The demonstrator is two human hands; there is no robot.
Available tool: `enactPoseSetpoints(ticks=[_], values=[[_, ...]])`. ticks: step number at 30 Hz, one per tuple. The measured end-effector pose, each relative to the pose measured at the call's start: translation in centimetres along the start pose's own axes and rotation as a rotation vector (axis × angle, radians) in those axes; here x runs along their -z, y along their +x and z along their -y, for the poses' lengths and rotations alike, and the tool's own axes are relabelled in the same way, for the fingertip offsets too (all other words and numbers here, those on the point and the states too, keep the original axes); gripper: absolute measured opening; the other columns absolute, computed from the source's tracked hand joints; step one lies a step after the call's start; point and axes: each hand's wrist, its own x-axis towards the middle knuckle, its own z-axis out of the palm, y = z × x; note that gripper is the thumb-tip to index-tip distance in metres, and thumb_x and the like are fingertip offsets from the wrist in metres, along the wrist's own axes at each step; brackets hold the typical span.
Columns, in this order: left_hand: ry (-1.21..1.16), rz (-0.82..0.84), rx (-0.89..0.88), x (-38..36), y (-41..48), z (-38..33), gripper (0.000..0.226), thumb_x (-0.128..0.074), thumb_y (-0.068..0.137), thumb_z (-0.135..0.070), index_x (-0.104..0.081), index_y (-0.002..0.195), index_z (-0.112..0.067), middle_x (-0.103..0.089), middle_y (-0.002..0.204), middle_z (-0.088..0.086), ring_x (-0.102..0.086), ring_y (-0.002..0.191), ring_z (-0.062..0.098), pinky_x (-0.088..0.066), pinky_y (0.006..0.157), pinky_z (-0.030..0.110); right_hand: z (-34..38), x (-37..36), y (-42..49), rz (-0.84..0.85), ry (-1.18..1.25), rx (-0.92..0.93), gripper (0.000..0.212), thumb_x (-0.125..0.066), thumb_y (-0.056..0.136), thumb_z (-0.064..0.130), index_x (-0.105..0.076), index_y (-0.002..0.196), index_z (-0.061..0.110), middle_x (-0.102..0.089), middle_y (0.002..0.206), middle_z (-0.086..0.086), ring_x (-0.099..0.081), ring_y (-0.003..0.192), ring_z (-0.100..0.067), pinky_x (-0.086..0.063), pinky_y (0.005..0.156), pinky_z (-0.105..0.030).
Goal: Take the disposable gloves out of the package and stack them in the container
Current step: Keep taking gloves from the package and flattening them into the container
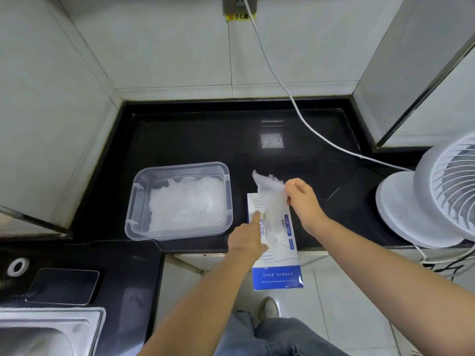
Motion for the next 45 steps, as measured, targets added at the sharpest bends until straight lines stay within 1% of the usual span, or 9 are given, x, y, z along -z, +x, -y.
enactPoseSetpoints(ticks=[5, 15, 18, 21, 26, 32, 37, 41, 45], values=[[-0.016, 0.009, 0.012, 0.0, 0.1, 0.1, 0.085, -0.066, 0.088, -0.040, -0.012, 0.152, -0.026, -0.064, 0.109, 0.005, -0.065, 0.095, 0.022, -0.055, 0.077, 0.032, -0.5, -0.4, 0.3, 0.213, -0.160, -0.228, 0.024, -0.070, 0.089, 0.021, -0.051, 0.103, 0.016, -0.068, 0.102, -0.007, -0.070, 0.091, -0.025, -0.059, 0.079, -0.037], [-0.155, 0.093, -0.049, 2.3, -0.4, 0.1, 0.061, -0.054, 0.096, -0.026, -0.026, 0.150, -0.019, -0.062, 0.120, 0.009, -0.061, 0.100, 0.023, -0.043, 0.072, 0.026, 3.8, 0.5, 0.0, 0.206, 0.147, -0.105, 0.026, -0.052, 0.096, 0.026, -0.062, 0.102, 0.003, -0.066, 0.093, -0.016, -0.065, 0.086, -0.028, -0.053, 0.080, -0.040], [-0.538, -0.042, 0.014, 3.7, -0.5, -0.8, 0.025, -0.046, 0.099, -0.016, -0.058, 0.119, -0.006, -0.063, 0.086, 0.009, -0.055, 0.071, 0.017, -0.048, 0.070, 0.033, 4.4, 0.3, -0.5, 0.233, 0.173, -0.135, 0.022, -0.049, 0.099, 0.022, -0.066, 0.092, 0.010, -0.069, 0.083, -0.011, -0.068, 0.077, -0.021, -0.056, 0.067, -0.030], [-0.951, -0.112, 0.081, 6.6, -0.2, -1.1, 0.013, -0.053, 0.095, -0.007, -0.060, 0.087, -0.015, -0.061, 0.084, 0.009, -0.060, 0.077, 0.021, -0.053, 0.082, 0.039, 4.5, 0.1, -0.9, 0.306, 0.187, -0.110, 0.024, -0.052, 0.097, 0.012, -0.063, 0.076, 0.009, -0.066, 0.067, -0.006, -0.062, 0.069, -0.022, -0.053, 0.058, -0.025], [-1.557, -0.169, 0.192, 11.0, -0.5, 0.4, 0.051, -0.036, 0.100, -0.051, -0.061, 0.119, -0.011, -0.069, 0.109, 0.006, -0.065, 0.098, 0.024, -0.051, 0.087, 0.036, 5.0, -1.3, -1.9, 0.449, 0.217, -0.077, 0.040, -0.061, 0.087, 0.032, -0.066, 0.109, -0.001, -0.067, 0.096, -0.024, -0.065, 0.091, -0.034, -0.051, 0.087, -0.045], [-1.319, 0.007, 0.208, 12.5, -1.6, 4.3, 0.024, -0.058, 0.096, -0.033, -0.065, 0.106, -0.013, -0.067, 0.093, 0.001, -0.063, 0.080, 0.010, -0.047, 0.056, 0.014, 5.5, -4.8, -1.4, 0.526, -0.028, -0.042, 0.023, -0.054, 0.096, 0.010, -0.064, 0.075, 0.012, -0.061, 0.056, 0.011, -0.056, 0.059, -0.007, -0.046, 0.055, -0.015], [-1.324, -0.331, 0.227, 11.8, -0.2, 6.7, 0.020, -0.062, 0.093, -0.028, -0.064, 0.096, -0.008, -0.061, 0.084, 0.004, -0.056, 0.074, 0.013, -0.047, 0.062, 0.019, 5.6, -7.8, -1.2, 0.533, -0.131, -0.053, 0.039, -0.065, 0.083, 0.048, -0.074, 0.099, 0.013, -0.074, 0.095, -0.006, -0.068, 0.086, -0.021, -0.052, 0.081, -0.033], [-0.950, -0.569, 0.238, 12.2, 0.5, 9.1, 0.020, -0.056, 0.095, -0.034, -0.058, 0.096, -0.014, -0.059, 0.081, 0.001, -0.057, 0.071, 0.013, -0.045, 0.061, 0.016, 6.5, -9.9, -0.6, 0.305, 0.012, 0.082, 0.048, -0.045, 0.097, 0.059, -0.064, 0.107, 0.015, -0.067, 0.106, -0.005, -0.062, 0.096, -0.016, -0.049, 0.086, -0.029], [-0.889, -0.584, 0.234, 12.7, 0.6, 10.5, 0.026, -0.056, 0.094, -0.038, -0.058, 0.108, -0.015, -0.061, 0.087, 0.002, -0.060, 0.072, 0.015, -0.049, 0.055, 0.019, 7.6, -11.5, -0.3, 0.516, -0.085, 0.059, 0.070, -0.044, 0.082, 0.078, -0.064, 0.121, 0.023, -0.067, 0.116, -0.001, -0.064, 0.107, -0.016, -0.049, 0.099, -0.035]])
